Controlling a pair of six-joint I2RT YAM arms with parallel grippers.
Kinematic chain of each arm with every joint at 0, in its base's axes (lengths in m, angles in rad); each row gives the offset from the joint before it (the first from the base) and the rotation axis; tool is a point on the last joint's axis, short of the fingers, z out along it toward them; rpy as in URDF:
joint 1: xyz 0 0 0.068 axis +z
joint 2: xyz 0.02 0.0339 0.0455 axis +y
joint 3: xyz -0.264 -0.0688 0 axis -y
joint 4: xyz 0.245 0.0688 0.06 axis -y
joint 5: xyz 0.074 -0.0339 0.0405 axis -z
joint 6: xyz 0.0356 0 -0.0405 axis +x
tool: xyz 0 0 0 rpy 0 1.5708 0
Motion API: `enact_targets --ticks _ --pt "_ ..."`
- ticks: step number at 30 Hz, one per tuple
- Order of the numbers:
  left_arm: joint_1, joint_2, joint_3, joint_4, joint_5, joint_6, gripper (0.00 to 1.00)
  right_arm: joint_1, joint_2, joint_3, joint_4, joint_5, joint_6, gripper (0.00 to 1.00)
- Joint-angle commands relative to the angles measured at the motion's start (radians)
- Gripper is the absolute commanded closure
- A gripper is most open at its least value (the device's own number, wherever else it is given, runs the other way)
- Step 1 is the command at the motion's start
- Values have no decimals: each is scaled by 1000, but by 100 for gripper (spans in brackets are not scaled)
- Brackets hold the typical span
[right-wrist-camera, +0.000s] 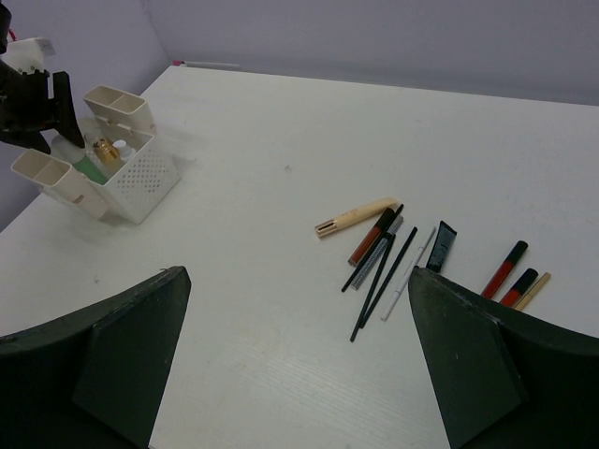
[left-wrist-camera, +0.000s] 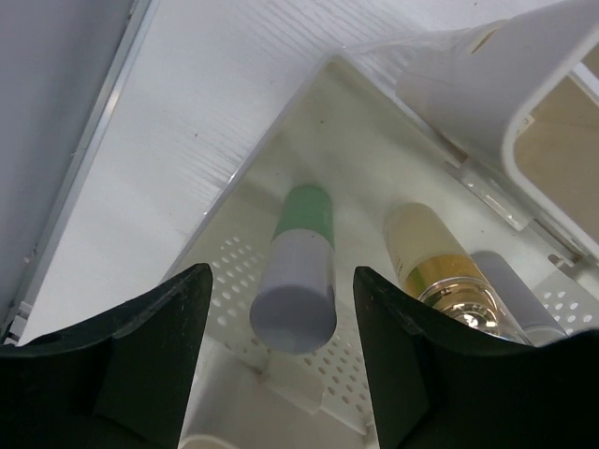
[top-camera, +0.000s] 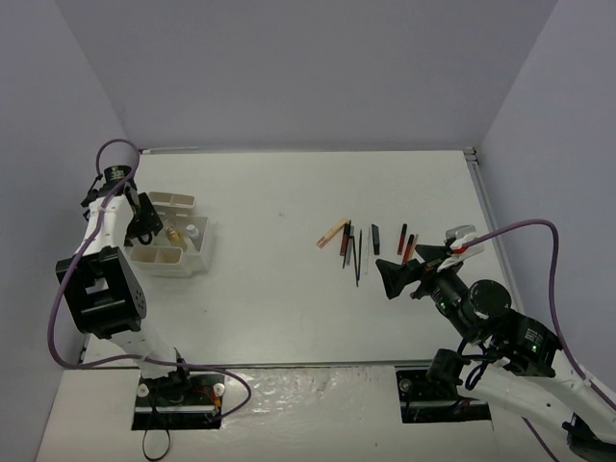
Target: Organize the makeup
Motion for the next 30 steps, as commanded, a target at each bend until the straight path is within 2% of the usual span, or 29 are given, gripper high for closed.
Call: enact_targets --ticks 1,8,14,18,21,23,26,30 --pt "6 -97 78 -47 -61 -4 41 1 12 1 56 23 -10 0" --pt "7 -169 155 -106 -36 -9 37 1 48 16 57 46 8 0" --pt "-24 -292 259 -150 67 -18 30 1 168 49 45 126 84 0" --pt "-164 -362 298 -180 100 -1 22 -5 293 75 28 197 140 1" --pt "-257 -394 269 -172 140 -1 16 -23 412 98 28 201 177 1" --pt "-371 -424 229 -146 154 -5 13 -69 520 129 30 173 223 2" --pt "-475 -455 143 -94 187 -4 9 -142 651 160 61 80 276 4" --pt "-550 -491 19 9 246 -1 3 -197 840 231 120 42 321 7"
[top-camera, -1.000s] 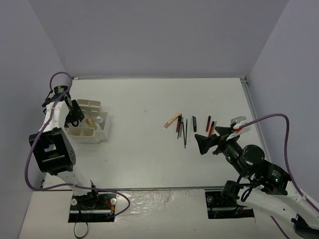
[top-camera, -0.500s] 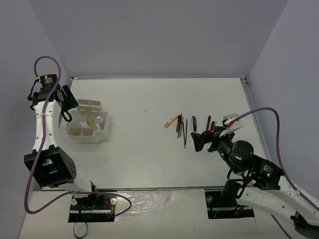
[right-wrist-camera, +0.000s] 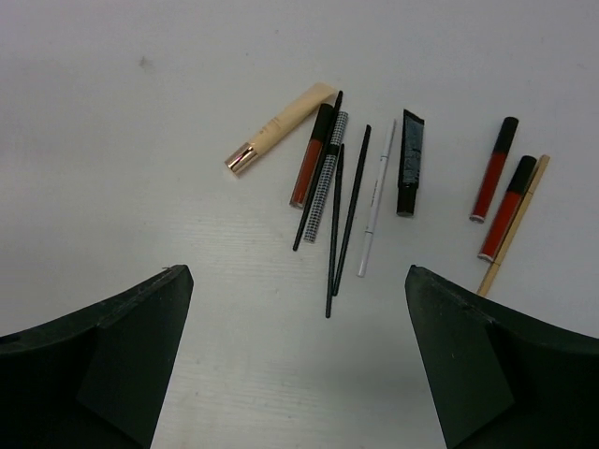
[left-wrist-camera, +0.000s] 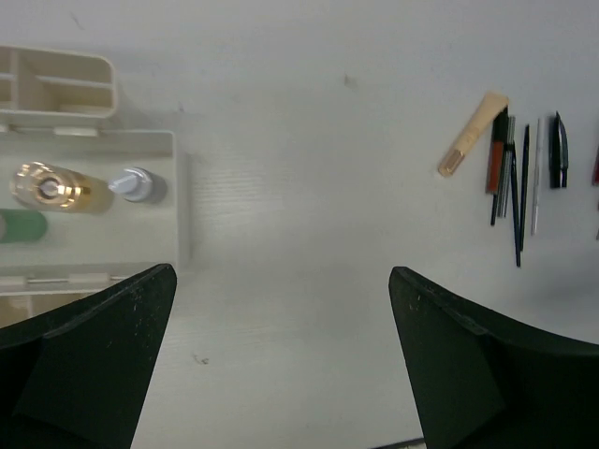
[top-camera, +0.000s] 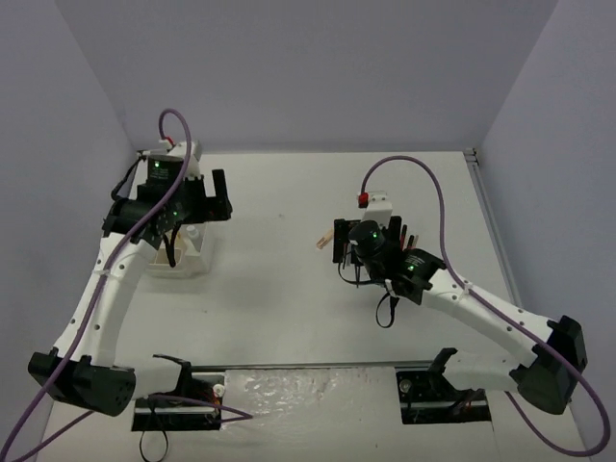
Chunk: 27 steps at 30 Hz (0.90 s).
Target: Organize the makeup
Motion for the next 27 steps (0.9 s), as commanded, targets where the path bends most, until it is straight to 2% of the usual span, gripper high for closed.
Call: enact_targets --ticks 1,9,12,19,27 --pt "-66 -49 -127 160 86 7 3 -55 219 136 109 -32 103 7" --pt "-86 -141 -349 314 130 40 3 -66 623 376 116 1 208 16" --pt "-80 -170 -394 341 152 28 3 -73 767 441 115 24 268 24" --pt "-78 -196 -419 340 142 29 3 -78 890 464 103 99 406 31" --pt "-78 -189 -421 337 145 24 3 -101 948 456 103 105 442 40"
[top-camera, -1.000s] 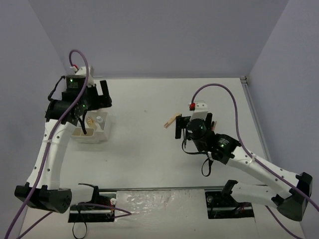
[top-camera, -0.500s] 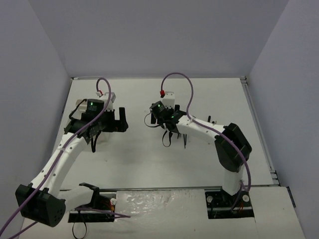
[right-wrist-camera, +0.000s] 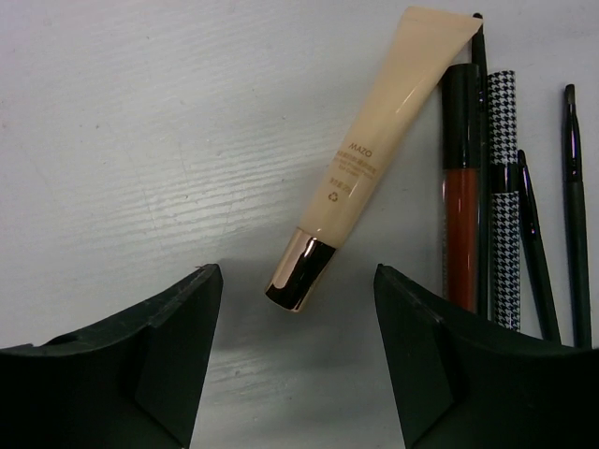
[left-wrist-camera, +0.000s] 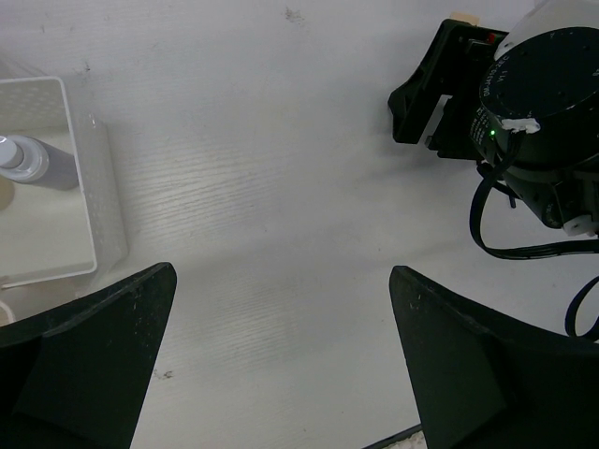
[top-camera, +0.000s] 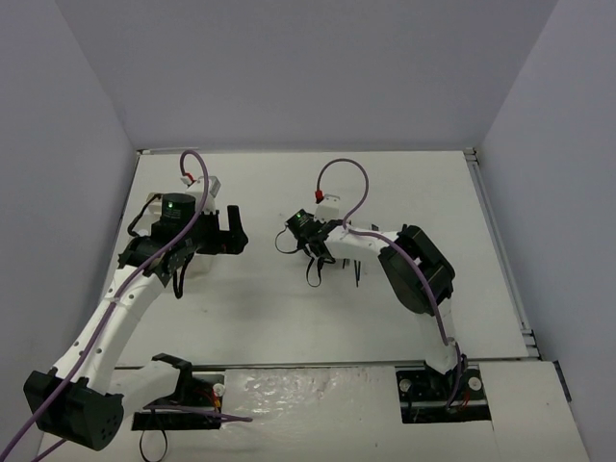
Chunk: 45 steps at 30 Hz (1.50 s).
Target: Organize the makeup
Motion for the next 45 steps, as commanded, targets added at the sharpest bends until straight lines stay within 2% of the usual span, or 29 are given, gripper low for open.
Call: enact_targets --ticks 1,5,9,12,14,21,24,30,40,45 --pt "2 -8 18 69 15 5 3 -19 20 37 5 68 63 42" --pt "2 -2 17 71 18 4 3 -23 42 32 5 66 63 56" --pt "3 3 14 75 24 0 3 -21 49 32 19 42 25 79" --pt "3 8 15 76 24 0 3 -7 -5 -15 96 9 -31 96" --pt "3 12 19 75 22 -4 3 13 -56 -79 164 -13 -70 100" --pt "3 11 21 99 99 -98 3 190 -334 -285 460 -78 -349 100" --pt "3 -2 21 147 164 -191 3 243 -471 -420 626 -133 -406 100" --pt "-3 -15 41 154 223 -302 3 322 -646 -594 884 -257 -493 100" --pt "-40 -8 36 201 233 -394 3 362 -704 -649 1033 -330 -541 100" --pt "-76 12 33 214 221 -417 13 363 -730 -664 1062 -334 -530 99"
